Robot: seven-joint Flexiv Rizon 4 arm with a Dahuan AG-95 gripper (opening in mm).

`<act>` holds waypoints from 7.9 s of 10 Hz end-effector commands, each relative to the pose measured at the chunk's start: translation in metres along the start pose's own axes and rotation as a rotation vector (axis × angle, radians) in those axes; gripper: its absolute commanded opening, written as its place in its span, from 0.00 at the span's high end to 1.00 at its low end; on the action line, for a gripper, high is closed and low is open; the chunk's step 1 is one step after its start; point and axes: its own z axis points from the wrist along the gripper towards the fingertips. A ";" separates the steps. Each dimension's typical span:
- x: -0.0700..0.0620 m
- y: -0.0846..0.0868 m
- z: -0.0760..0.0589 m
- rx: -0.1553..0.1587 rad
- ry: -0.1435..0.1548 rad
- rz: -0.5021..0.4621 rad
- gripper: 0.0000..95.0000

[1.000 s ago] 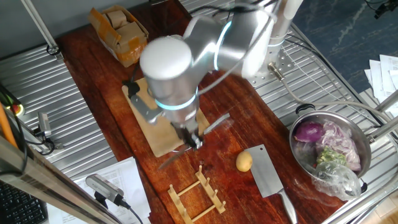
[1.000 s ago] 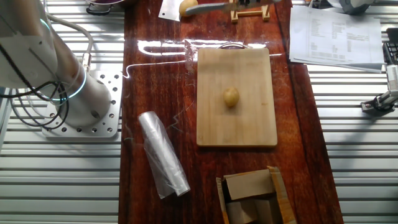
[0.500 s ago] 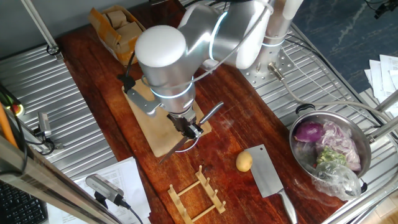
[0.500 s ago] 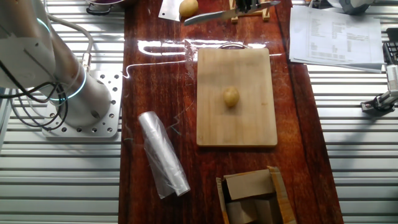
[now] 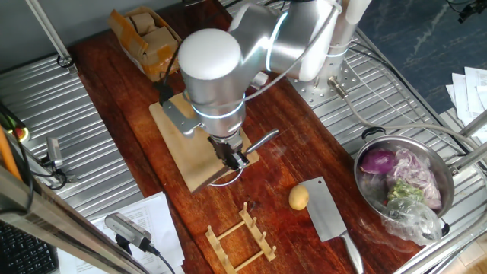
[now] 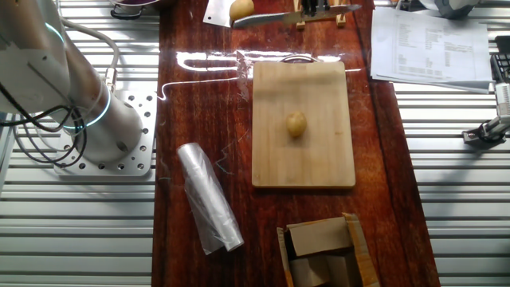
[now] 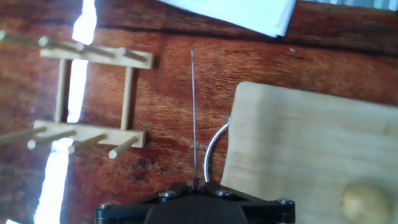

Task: Chop the potatoes

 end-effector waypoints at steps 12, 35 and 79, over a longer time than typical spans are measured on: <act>0.035 -0.121 0.004 0.020 0.011 -0.083 1.00; 0.032 -0.209 0.015 0.023 -0.055 0.112 1.00; 0.038 -0.205 0.069 0.044 -0.051 0.105 1.00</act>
